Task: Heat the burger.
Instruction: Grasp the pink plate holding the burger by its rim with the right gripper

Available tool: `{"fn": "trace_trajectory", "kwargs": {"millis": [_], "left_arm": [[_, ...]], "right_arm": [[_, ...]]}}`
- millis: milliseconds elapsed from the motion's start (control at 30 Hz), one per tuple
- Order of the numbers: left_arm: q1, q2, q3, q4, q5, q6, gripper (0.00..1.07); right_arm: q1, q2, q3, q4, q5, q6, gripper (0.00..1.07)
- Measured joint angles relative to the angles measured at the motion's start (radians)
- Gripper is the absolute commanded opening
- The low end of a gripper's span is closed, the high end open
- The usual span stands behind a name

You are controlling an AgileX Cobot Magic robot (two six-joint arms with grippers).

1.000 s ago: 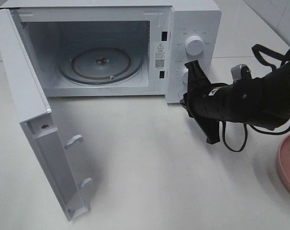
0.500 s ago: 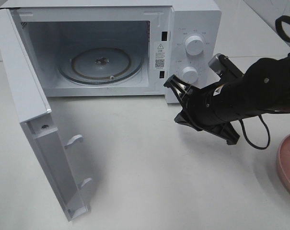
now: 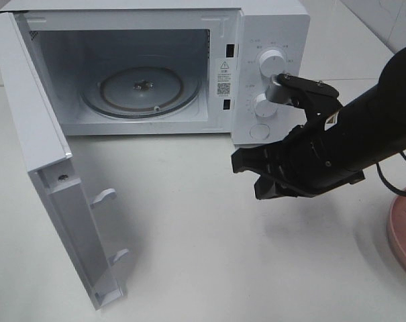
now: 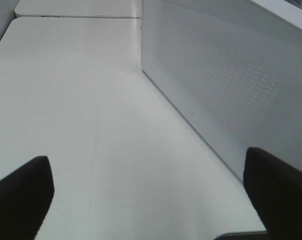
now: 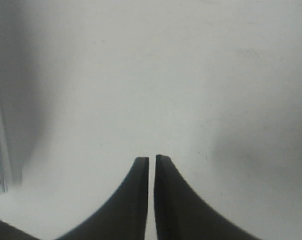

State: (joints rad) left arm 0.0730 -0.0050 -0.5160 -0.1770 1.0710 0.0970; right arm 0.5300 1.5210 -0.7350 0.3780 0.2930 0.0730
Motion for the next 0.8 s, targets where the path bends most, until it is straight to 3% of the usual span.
{"fn": "trace_trajectory", "kwargs": {"millis": [300, 433, 467, 533, 567, 600, 633, 667, 700, 733, 767, 800], "left_arm": [[0.0, 0.0, 0.0, 0.0, 0.0, 0.0, 0.98], [0.0, 0.0, 0.0, 0.0, 0.0, 0.0, 0.98], [0.0, 0.0, 0.0, 0.0, 0.0, 0.0, 0.98], [0.0, 0.0, 0.0, 0.0, 0.0, 0.0, 0.98], [0.0, 0.0, 0.0, 0.0, 0.0, 0.0, 0.98], [0.0, 0.0, 0.0, 0.0, 0.0, 0.0, 0.98], [0.0, 0.0, 0.0, 0.0, 0.0, 0.0, 0.98], [0.0, 0.0, 0.0, 0.0, 0.0, 0.0, 0.98], [0.0, 0.0, 0.0, 0.0, 0.0, 0.0, 0.98], [0.0, 0.0, 0.0, 0.0, 0.0, 0.0, 0.98], [0.0, 0.0, 0.0, 0.0, 0.0, 0.0, 0.98], [0.0, 0.0, 0.0, 0.0, 0.0, 0.0, 0.98]], "right_arm": [[-0.044, -0.035, 0.0, -0.107, 0.219, -0.023, 0.16], [-0.077, -0.085, 0.001, -0.193, 0.314, -0.024, 0.26], [-0.095, -0.105, 0.001, -0.229, 0.344, -0.024, 0.34], [-0.107, -0.114, 0.001, -0.244, 0.363, -0.024, 0.37], [-0.13, -0.133, 0.001, -0.274, 0.395, -0.024, 0.45], [-0.13, -0.133, 0.001, -0.274, 0.395, -0.024, 0.45], [-0.15, -0.15, 0.001, -0.306, 0.423, -0.024, 0.5], [-0.161, -0.158, 0.001, -0.323, 0.438, -0.024, 0.63], [-0.161, -0.158, 0.001, -0.323, 0.438, -0.024, 0.63], [-0.179, -0.168, 0.001, -0.356, 0.463, -0.024, 0.75], [-0.179, -0.168, 0.001, -0.356, 0.463, -0.024, 0.75], [-0.188, -0.17, 0.001, -0.37, 0.474, -0.024, 0.82]]}}
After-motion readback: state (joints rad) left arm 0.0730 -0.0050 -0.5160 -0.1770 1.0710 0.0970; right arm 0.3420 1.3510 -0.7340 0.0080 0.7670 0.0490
